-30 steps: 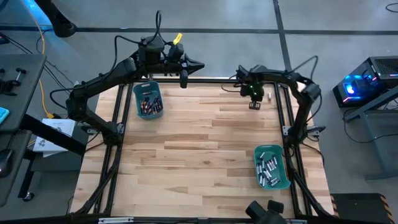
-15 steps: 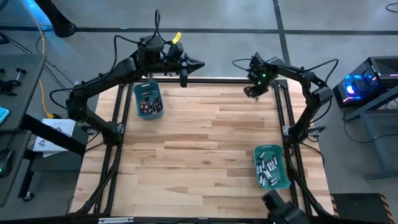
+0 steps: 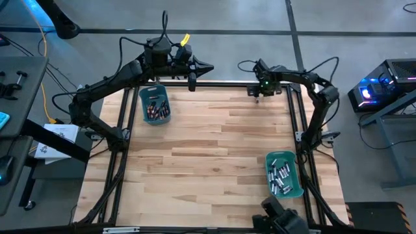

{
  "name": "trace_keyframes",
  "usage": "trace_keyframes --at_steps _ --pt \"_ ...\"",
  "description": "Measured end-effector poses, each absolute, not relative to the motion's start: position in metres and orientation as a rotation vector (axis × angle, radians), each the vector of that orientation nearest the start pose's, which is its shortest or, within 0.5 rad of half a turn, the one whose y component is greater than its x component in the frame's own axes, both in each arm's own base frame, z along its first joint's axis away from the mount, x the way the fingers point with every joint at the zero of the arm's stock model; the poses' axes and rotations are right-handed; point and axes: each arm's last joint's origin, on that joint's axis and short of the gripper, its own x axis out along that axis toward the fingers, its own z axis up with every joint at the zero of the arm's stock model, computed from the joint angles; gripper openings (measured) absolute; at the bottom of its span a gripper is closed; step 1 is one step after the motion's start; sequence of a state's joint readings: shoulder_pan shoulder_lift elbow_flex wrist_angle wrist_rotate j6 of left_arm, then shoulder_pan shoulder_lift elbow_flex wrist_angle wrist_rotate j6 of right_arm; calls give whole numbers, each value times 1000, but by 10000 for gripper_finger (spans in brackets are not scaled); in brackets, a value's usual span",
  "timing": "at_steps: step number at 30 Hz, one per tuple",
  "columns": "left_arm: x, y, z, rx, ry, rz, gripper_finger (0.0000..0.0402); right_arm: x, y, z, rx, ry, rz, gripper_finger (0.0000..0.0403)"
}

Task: Sort batteries
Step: Put the silver battery into the green bin

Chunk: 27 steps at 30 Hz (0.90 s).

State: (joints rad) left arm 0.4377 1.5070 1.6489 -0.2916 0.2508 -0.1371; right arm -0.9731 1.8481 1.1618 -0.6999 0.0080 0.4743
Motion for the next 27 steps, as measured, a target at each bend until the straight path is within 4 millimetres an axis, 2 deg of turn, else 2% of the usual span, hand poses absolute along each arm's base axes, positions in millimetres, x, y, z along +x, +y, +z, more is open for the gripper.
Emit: trace_keyframes --at_steps 2,8,14,18,21,24,27 --pt "304 134 447 -188 128 196 0 196 -276 144 1047 1120 -1103 189" --pt "304 134 447 -187 128 196 0 219 -260 139 926 1195 -1046 133" --pt "304 134 447 -188 129 196 0 238 -238 139 795 1301 -922 30" --pt "304 134 447 -188 130 196 0 250 -222 142 771 1318 -812 21" --pt "304 134 446 -189 134 196 0 255 -203 162 767 1296 -732 20" --pt "304 134 446 -190 137 196 0 257 -177 205 717 1210 -601 20" --pt "304 134 445 -192 145 196 0 247 -141 242 658 1198 -466 20"
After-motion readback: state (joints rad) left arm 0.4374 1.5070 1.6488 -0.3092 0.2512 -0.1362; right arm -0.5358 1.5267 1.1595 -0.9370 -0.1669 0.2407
